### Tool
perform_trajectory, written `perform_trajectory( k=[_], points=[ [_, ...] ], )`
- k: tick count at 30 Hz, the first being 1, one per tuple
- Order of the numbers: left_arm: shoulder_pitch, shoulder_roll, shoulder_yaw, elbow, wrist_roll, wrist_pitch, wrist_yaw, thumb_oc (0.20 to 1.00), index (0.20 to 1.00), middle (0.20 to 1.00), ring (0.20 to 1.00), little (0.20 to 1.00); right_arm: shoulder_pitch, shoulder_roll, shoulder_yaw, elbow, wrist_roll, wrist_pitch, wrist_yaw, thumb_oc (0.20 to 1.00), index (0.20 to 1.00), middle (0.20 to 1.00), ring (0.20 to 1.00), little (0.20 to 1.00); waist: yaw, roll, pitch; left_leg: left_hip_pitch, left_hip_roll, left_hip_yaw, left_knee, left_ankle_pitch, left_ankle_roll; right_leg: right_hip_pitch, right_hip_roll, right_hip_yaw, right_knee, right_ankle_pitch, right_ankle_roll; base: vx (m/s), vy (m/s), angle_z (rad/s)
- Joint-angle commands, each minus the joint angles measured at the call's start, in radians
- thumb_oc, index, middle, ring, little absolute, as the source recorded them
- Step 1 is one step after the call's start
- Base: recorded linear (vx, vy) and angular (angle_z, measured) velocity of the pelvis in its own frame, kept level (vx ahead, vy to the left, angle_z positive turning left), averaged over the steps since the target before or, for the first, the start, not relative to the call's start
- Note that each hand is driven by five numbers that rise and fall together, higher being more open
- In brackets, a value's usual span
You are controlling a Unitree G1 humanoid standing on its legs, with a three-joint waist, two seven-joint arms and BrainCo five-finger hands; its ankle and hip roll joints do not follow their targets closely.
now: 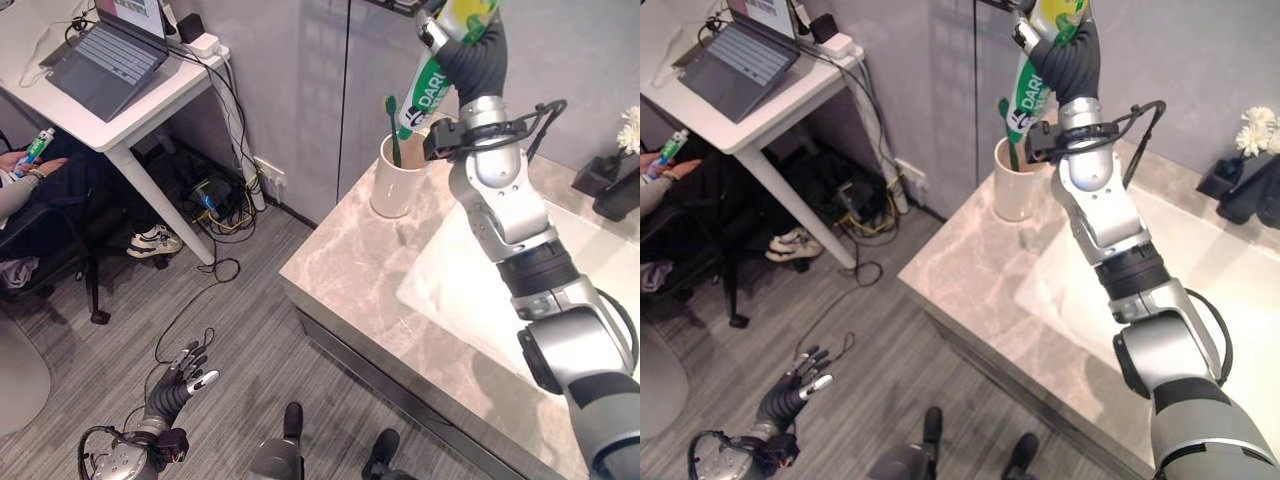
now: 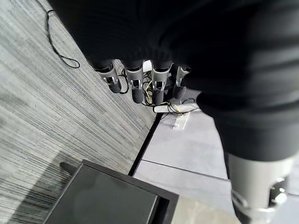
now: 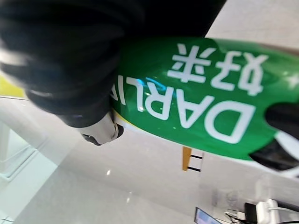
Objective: Put brush and paste in cup on sink, flatten towel.
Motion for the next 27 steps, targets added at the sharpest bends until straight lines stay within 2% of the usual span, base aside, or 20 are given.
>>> perform_trajectory(
  k=[1, 13, 15, 27],
  points=[
    [-0.003, 0.020, -0.002, -0.048, 0.017, -0.047, 0.009, 1.000, 1.000, 1.000, 1.000, 1.000, -0.070, -0.022, -0.034, -0.043, 0.002, -0.052, 0.006, 0.200, 0.200, 0.200, 0.200, 0.200, 0.011, -0.043, 0.008, 0.006, 0.009, -0.056, 0.006, 0.005, -0.016, 0.069, -0.058, 0.009, 0.009, 0.029, 0.044, 0.00, 0.000, 0.00],
    [-0.009, 0.010, -0.004, -0.042, 0.018, -0.051, 0.012, 1.000, 1.000, 1.000, 1.000, 1.000, -0.048, 0.004, -0.031, 0.001, 0.004, -0.041, 0.018, 0.200, 0.200, 0.200, 0.200, 0.200, 0.009, -0.041, 0.012, 0.010, 0.008, -0.052, 0.006, 0.001, -0.015, 0.068, -0.058, 0.015, 0.009, 0.030, 0.044, 0.00, 0.000, 0.00],
    [-0.022, -0.002, -0.019, 0.037, 0.041, -0.050, 0.013, 1.000, 1.000, 1.000, 1.000, 1.000, -0.048, 0.012, -0.031, 0.015, 0.005, -0.043, 0.020, 0.200, 0.200, 0.200, 0.200, 0.200, 0.010, -0.043, 0.012, 0.012, 0.009, -0.051, 0.006, 0.001, -0.016, 0.069, -0.058, 0.014, 0.009, 0.029, 0.043, 0.00, 0.000, 0.00],
    [-0.054, -0.014, -0.031, 0.079, 0.056, -0.056, 0.017, 1.000, 1.000, 1.000, 1.000, 1.000, -0.040, 0.037, -0.037, 0.080, -0.016, -0.036, 0.013, 0.200, 0.200, 0.200, 0.200, 0.200, 0.019, -0.041, 0.013, 0.012, 0.008, -0.055, 0.006, 0.001, -0.016, 0.073, -0.059, 0.007, 0.009, 0.026, 0.043, 0.00, 0.000, 0.00]
  ],
)
